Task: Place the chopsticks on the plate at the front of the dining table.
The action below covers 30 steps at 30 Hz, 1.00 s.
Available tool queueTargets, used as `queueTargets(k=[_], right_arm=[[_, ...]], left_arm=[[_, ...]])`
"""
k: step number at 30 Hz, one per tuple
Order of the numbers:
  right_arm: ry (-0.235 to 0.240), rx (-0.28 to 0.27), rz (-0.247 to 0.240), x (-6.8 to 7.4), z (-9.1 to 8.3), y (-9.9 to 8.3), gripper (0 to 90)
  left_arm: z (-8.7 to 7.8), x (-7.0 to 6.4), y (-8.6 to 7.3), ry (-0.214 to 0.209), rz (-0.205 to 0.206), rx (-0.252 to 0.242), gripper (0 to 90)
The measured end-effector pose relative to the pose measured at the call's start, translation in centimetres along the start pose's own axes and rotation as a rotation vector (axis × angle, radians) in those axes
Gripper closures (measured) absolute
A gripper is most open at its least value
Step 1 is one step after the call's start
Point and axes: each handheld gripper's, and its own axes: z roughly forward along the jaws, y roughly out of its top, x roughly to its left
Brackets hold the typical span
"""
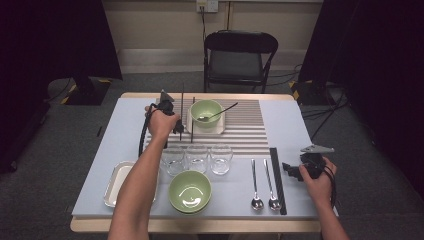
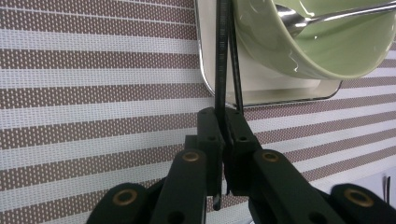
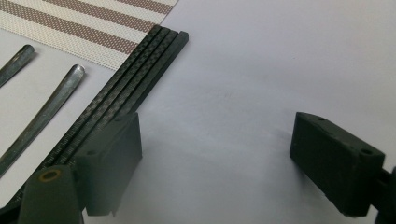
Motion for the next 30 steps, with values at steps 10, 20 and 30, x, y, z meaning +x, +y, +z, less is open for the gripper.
queueTargets(k=[10, 20, 30], right_arm=[[0.000, 0.000, -0.001, 0.0, 0.0, 0.0, 15.4], [-0.001, 0.000, 0.000, 0.0, 0.0, 0.0, 15.4], [0.000, 0.001, 0.000, 0.0, 0.0, 0.0, 15.5]], left_arm=[[0.4, 0.0, 0.0, 0.000, 0.001, 0.013, 87.0], [1.0, -0.1, 0.1, -0.006, -0.004, 0.030, 87.0], [1.3, -0.3, 0.2, -0.015, -0.013, 0.018, 86.8]])
